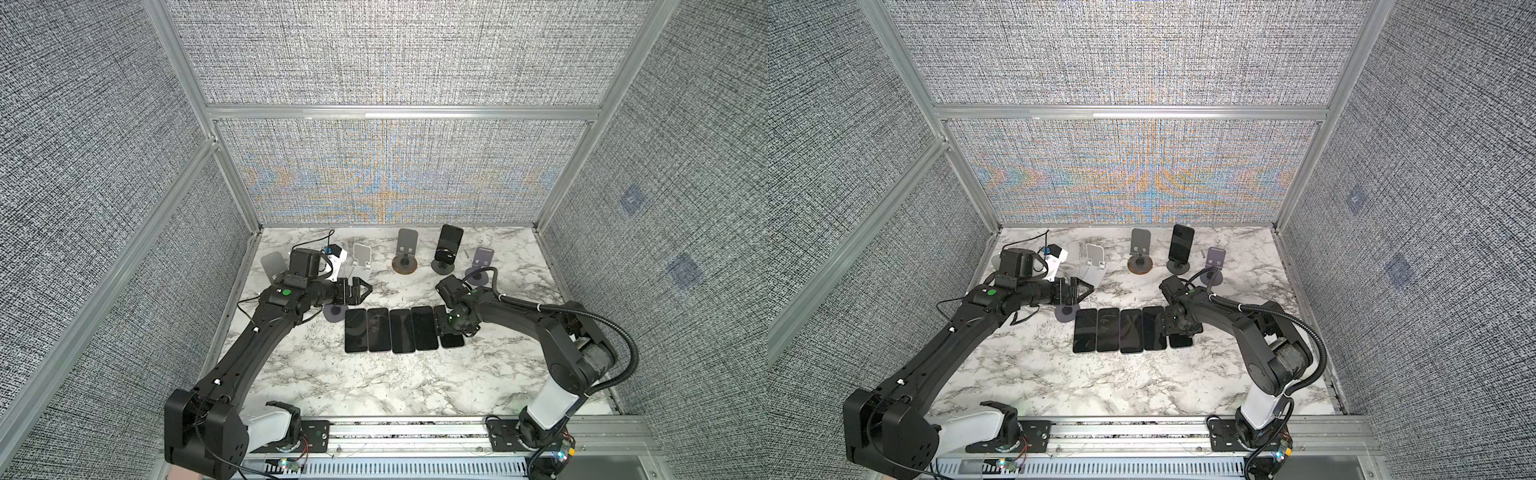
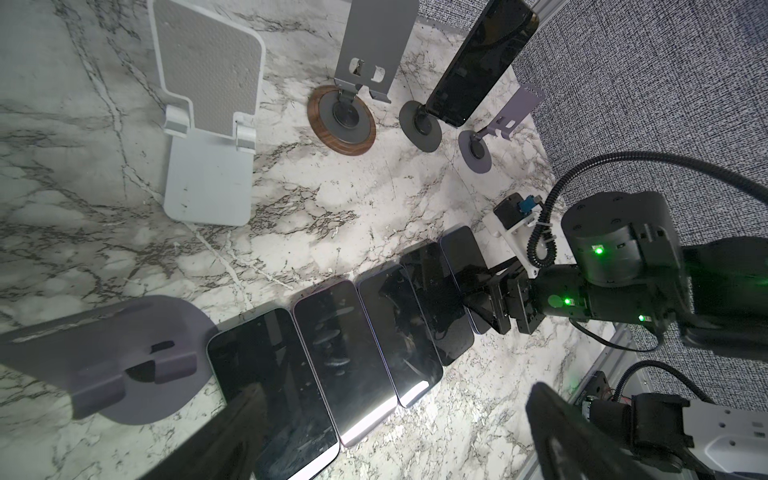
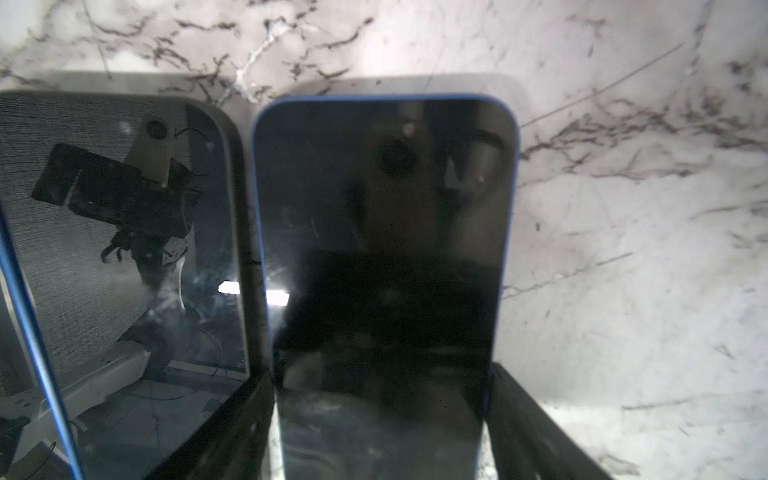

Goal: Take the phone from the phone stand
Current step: 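Lay the blue phone flat at the end of the phone row with the right gripper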

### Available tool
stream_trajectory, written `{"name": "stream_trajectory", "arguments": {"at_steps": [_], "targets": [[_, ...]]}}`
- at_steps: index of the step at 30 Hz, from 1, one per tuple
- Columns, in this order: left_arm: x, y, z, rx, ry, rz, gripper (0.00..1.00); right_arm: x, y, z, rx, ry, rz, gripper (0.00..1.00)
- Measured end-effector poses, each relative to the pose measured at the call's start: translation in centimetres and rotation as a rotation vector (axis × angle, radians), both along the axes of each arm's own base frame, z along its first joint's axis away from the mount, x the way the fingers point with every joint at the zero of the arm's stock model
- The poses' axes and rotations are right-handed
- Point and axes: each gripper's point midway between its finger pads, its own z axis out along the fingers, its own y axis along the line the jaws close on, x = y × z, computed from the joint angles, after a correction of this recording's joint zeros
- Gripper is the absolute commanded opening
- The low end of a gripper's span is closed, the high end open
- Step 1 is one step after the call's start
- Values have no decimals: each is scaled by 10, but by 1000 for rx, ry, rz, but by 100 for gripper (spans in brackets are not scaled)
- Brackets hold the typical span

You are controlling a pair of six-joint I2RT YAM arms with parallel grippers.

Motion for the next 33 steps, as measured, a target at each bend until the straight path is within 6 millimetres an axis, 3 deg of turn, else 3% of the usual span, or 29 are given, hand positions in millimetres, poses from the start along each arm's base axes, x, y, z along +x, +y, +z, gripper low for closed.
{"name": "stream_trajectory", "arguments": {"at_steps": [14,20,26,32,33], "targets": [[-2,1,-3,11,5,-9,99,-1,4,3,89,14,17,79],[-3,0,-2,10,2,-15,99,1,-6,20,115,-2,15,79],[-4,-1,-2,3,3,-26,99,9,-48,23,2,-21,-71,59],[-5,-2,-1,0,3,-31,99,5,-62,12,-49,-2,-100,24],[-5,-2,-2,0,4,-32,99,5,-64,10,-53,1,-109,22]]}}
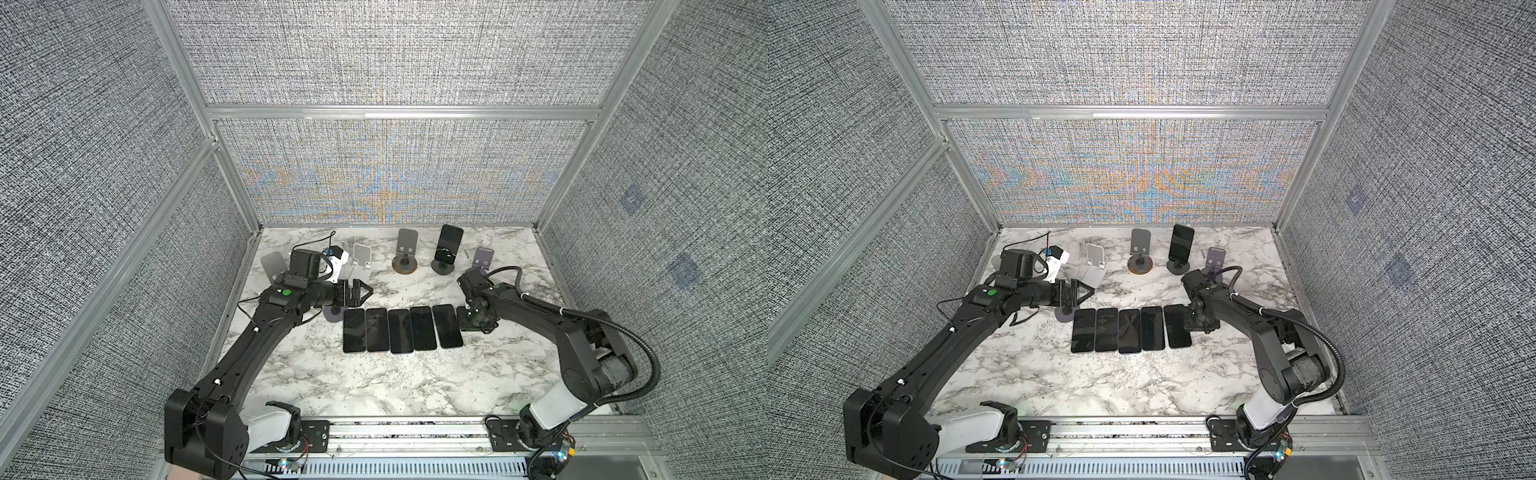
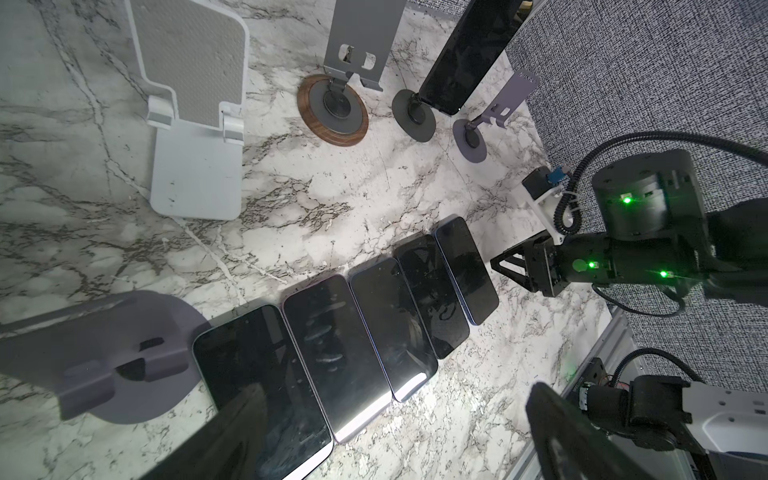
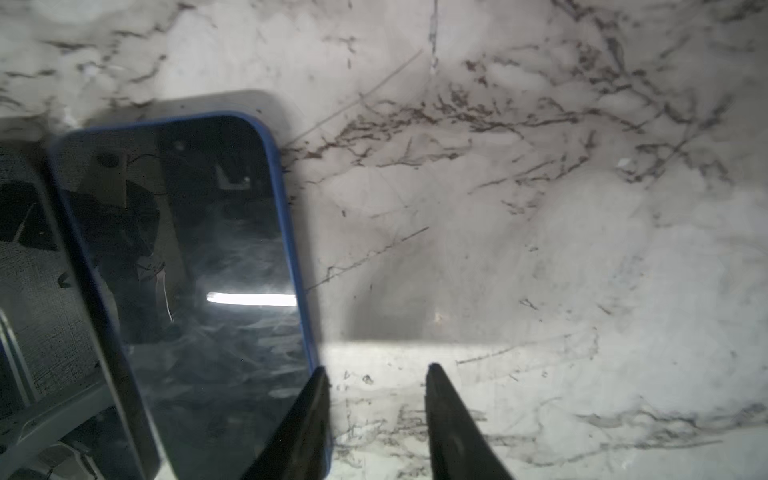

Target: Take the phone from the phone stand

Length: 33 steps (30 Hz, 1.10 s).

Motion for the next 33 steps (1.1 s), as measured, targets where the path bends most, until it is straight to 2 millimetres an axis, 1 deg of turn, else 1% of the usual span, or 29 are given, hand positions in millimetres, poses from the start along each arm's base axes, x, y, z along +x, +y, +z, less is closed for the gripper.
{"name": "stream_trajectory", "arguments": {"at_steps": [6,13,21,25,28,31,33], "targets": [[0,-1,0,-2,0,-6,99,3,2,-7,2,-2,-2,20],[0,0,0,-4,1,-7,99,7,12,-7,47,-14,3,20],[-2,-1,1,-8,0,-19,99,7,24,-10,88,-2,8,20],[-2,-2,1,-9,0,-20,99,6,24,-8,89,-2,1,21],[-2,-2,1,-9,0,-20,99,6,22,-2,91,-11,-10,30],[-2,-2,1,-10,-1,-23,99,11,16,15,70,-54,-39,49],[-2,-2,1,-10,0,-25,99,15,11,33,54,-101,-60,65]]}}
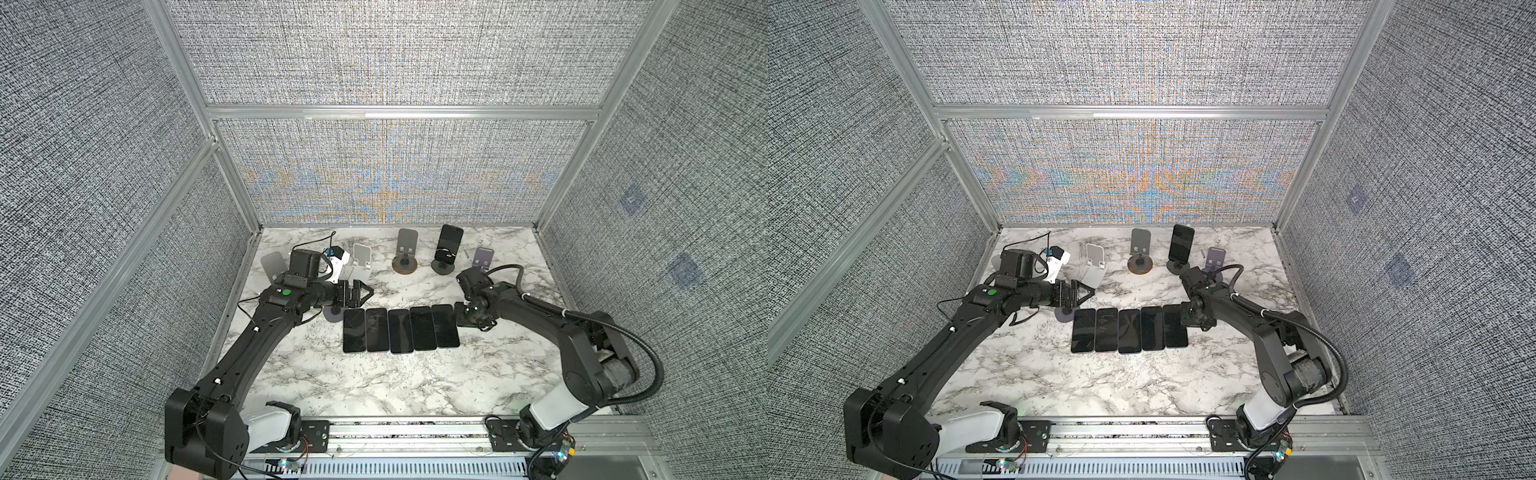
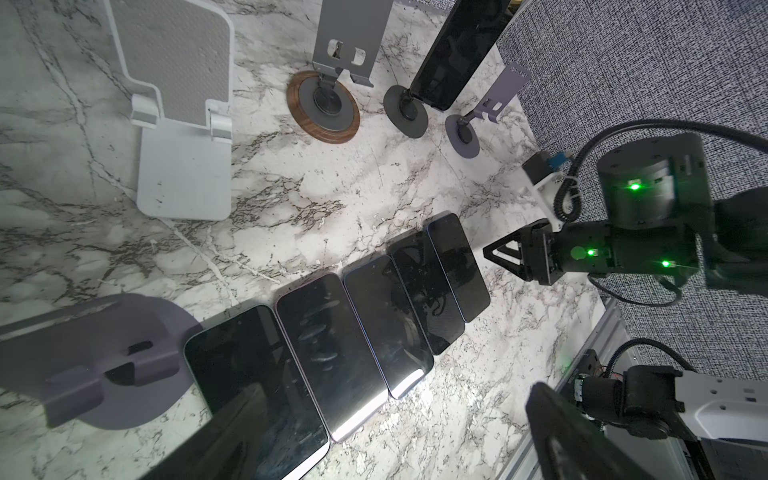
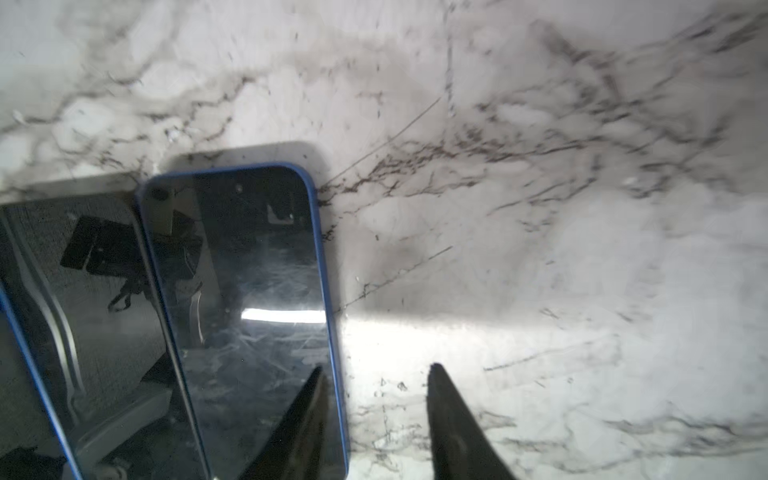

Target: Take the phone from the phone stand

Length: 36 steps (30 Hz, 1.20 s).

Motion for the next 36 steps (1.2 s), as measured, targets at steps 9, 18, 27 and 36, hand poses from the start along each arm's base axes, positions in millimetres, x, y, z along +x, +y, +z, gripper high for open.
{"name": "stream_trajectory", "arguments": {"at_steps": [9,18,27,36], "targets": [[2,-1,-6,1,20,-2,99,42,4,91,-10,-281,-109,99],[5,2,-8,7,26,10,99,121,28,126,-59,-415,-259,99],[7,11,-2,15,-3,39,99,162,29,116,-115,-506,-368,99],[13,19,2,-1,-9,66,99,193,27,114,-95,-563,-398,99]]}}
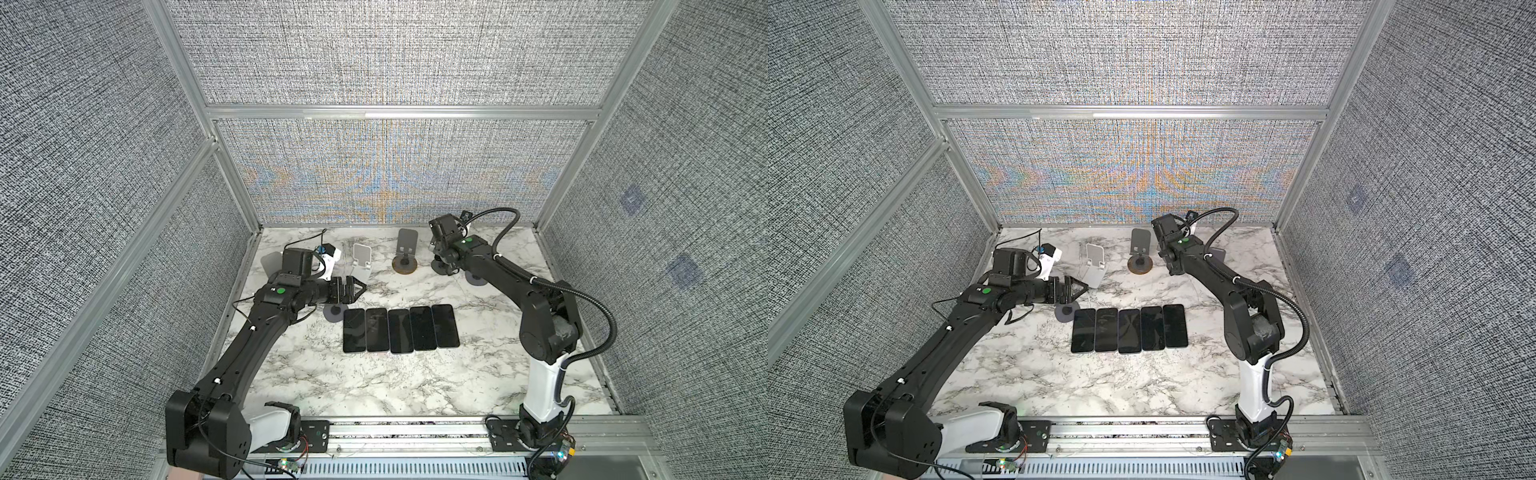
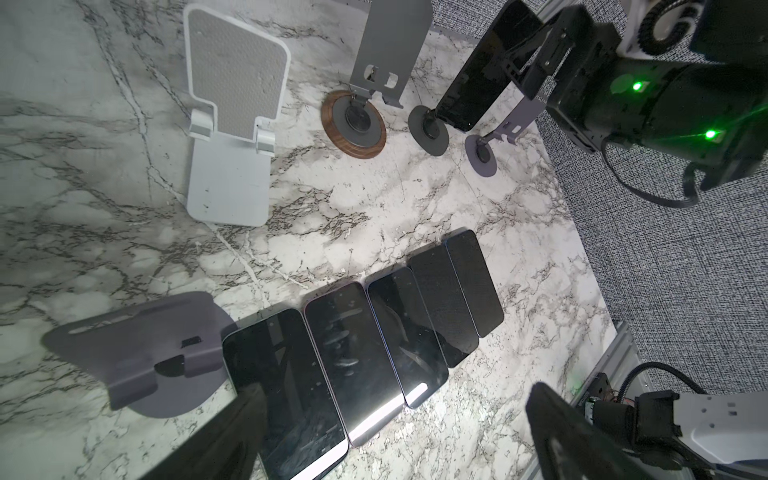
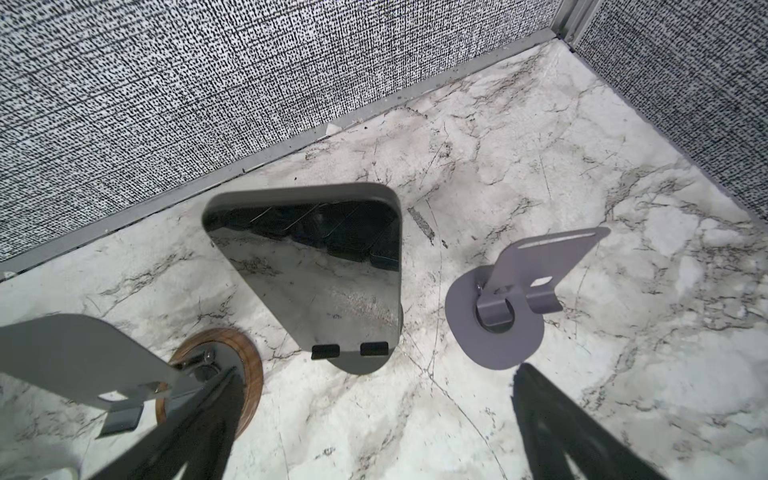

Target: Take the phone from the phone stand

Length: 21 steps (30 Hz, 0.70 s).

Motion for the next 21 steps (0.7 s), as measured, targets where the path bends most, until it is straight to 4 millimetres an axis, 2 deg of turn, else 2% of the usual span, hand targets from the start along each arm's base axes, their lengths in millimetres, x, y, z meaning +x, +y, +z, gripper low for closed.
{"name": "stream_trajectory", "arguments": {"at_steps": [9,21], "targets": [[3,6,2,-13,0,23,99,22,18,-12,12,-6,62,99],[4,8,5,-36,-5,25,99,40,15,-22,9,1,41,98]]}}
